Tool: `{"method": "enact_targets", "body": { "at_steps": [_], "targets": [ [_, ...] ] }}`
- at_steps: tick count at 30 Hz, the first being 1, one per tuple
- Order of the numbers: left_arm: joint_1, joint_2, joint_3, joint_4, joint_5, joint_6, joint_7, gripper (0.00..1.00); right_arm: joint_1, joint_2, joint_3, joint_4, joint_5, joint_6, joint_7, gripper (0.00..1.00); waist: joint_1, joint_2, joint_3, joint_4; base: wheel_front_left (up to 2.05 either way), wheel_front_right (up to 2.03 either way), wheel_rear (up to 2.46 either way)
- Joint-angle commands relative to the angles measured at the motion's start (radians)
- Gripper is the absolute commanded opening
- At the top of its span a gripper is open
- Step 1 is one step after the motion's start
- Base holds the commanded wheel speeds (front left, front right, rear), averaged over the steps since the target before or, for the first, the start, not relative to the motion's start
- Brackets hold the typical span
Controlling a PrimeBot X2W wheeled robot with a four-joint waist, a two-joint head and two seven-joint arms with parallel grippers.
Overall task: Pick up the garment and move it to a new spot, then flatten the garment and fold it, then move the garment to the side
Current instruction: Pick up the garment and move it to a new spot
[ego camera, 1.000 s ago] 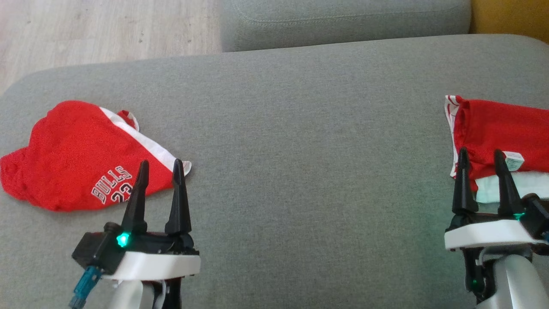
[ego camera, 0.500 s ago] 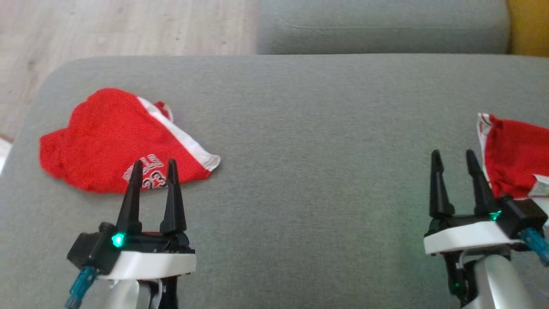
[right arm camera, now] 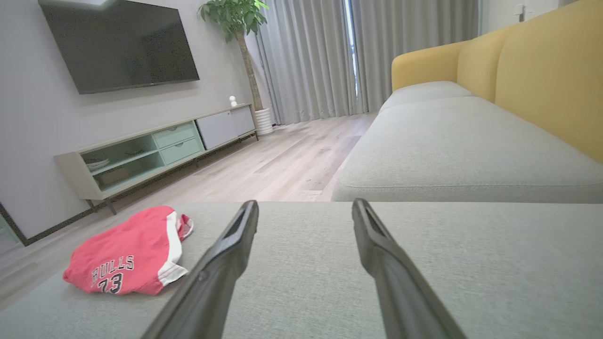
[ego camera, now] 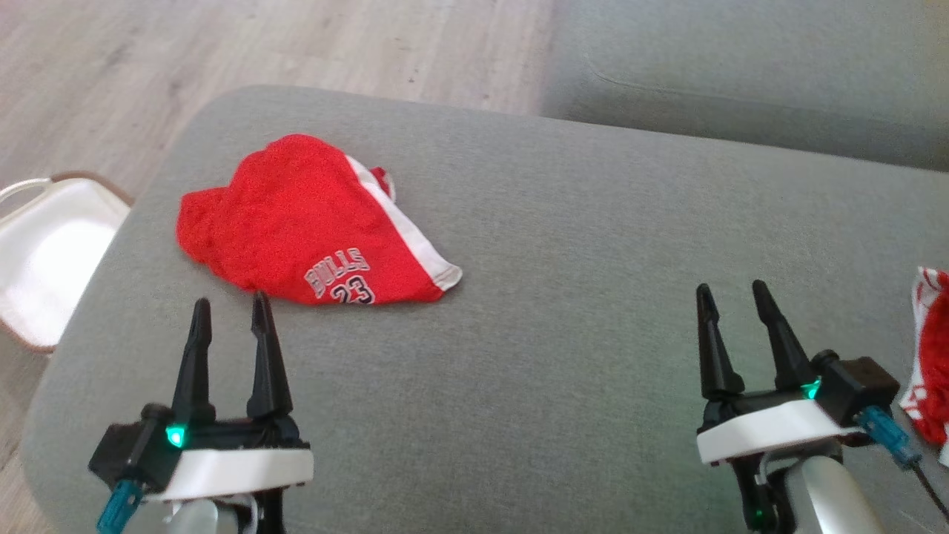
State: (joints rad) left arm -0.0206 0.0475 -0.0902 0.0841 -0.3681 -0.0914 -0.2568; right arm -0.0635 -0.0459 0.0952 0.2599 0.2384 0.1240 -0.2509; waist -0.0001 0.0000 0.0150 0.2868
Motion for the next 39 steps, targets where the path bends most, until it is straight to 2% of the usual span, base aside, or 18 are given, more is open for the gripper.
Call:
{"method": "enact_targets", "body": {
  "at_steps": [1,16,25,28,31,39],
  "targets": [
    [-0.022,0.003,0.042,-0.033,0.011,0.002,-0.005,1.00,-0.015,-0.004,0.032,-0.028,0.010,0.007,-0.011,1.00,0.0001,0.0000,-0.014,0.024,0.00,0.00,0.00],
    [-0.004,0.003,0.059,-0.037,0.021,-0.004,-0.005,1.00,-0.005,-0.004,0.052,-0.026,0.030,0.007,-0.011,1.00,0.0001,0.0000,-0.024,0.054,0.00,0.00,0.00],
    [-0.085,0.008,0.118,0.010,0.062,-0.010,-0.005,1.00,-0.031,-0.004,0.038,-0.044,0.001,0.007,-0.011,1.00,0.0001,0.0000,0.056,0.029,0.00,0.00,0.00],
    [-0.170,0.047,0.141,0.079,0.081,-0.015,-0.005,1.00,-0.054,-0.004,0.024,-0.056,-0.021,0.007,-0.011,1.00,0.0001,0.0000,0.110,0.019,0.00,0.00,0.00],
    [-0.285,0.112,0.147,0.176,0.095,-0.018,0.034,1.00,-0.078,-0.004,0.009,-0.072,-0.045,0.007,-0.011,1.00,0.0001,0.0000,0.164,0.007,0.00,0.00,0.00],
    [-0.596,0.288,0.091,0.509,0.075,-0.036,0.297,1.00,-0.141,-0.004,-0.033,-0.133,-0.101,0.007,0.014,1.00,0.0001,0.0000,0.291,-0.044,0.00,0.00,0.00]
  ]
}}
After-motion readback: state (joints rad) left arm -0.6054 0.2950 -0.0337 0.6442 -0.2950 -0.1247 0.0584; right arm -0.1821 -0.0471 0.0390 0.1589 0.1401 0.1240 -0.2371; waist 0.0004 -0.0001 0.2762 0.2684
